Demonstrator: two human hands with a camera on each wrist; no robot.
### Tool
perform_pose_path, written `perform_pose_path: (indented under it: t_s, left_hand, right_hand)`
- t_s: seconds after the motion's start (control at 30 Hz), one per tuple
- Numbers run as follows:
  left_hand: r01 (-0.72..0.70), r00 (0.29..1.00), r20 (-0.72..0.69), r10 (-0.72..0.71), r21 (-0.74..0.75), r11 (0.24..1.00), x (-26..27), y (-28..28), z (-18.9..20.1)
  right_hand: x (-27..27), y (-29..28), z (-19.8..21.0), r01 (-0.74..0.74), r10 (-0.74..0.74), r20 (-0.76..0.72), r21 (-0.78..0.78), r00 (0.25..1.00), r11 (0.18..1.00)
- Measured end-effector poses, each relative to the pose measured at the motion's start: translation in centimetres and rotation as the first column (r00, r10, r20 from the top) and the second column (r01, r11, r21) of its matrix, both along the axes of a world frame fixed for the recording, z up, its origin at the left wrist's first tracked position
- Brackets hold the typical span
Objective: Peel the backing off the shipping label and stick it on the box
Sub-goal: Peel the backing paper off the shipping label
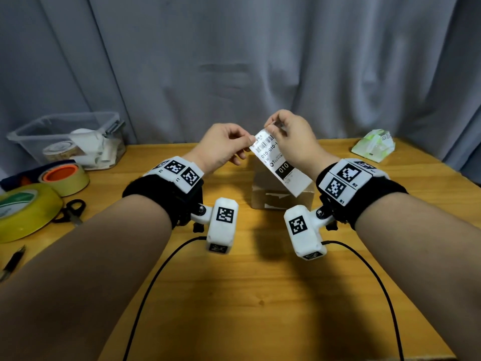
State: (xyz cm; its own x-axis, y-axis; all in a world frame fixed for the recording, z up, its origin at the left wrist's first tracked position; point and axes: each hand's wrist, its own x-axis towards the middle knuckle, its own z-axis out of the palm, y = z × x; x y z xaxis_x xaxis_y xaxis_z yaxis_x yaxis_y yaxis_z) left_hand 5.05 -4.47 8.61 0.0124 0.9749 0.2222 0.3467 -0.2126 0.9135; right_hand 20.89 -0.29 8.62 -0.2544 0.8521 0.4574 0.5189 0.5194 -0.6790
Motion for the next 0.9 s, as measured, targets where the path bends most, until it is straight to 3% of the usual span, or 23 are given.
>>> perform_pose_path:
  t_s: [0.37,0.47,0.6,0.8,0.9]
  left_hand:
    - [0.138,0.986,0.104,-0.127,-0.11,0.984,-0.1,-0.4,-0.1]
    - [0.162,0.979,0.145,-0.144,-0.121,0.979,0.2,-0.5,-0.1]
    - [0.077,0.968,0.246,-0.056,-0.077,0.994,0.4,-0.2,-0.2]
    - [-0.001,0.954,0.299,0.006,-0.018,1.0,0.6,0.2,-0.3]
    - [-0.007,0.95,0.311,0.008,-0.003,1.0,0.7,0.2,-0.3]
  right_hand:
    - [0.5,0.0,0.5,0.027,-0.023,-0.091,0.038,0.996,0.999]
    - [0.6,0.1,0.6,0.09,-0.09,-0.007,0.105,0.996,0.99]
    - [0.7,-0.3,0.9,0.202,-0.238,0.12,0.252,0.964,0.946]
    - [-0.2,-0.8,0.8,0.059,-0.154,0.316,0.288,0.936,0.956]
    - [-0.6,-0.7,0.7,0.035,-0.108,0.284,0.251,0.953,0.967]
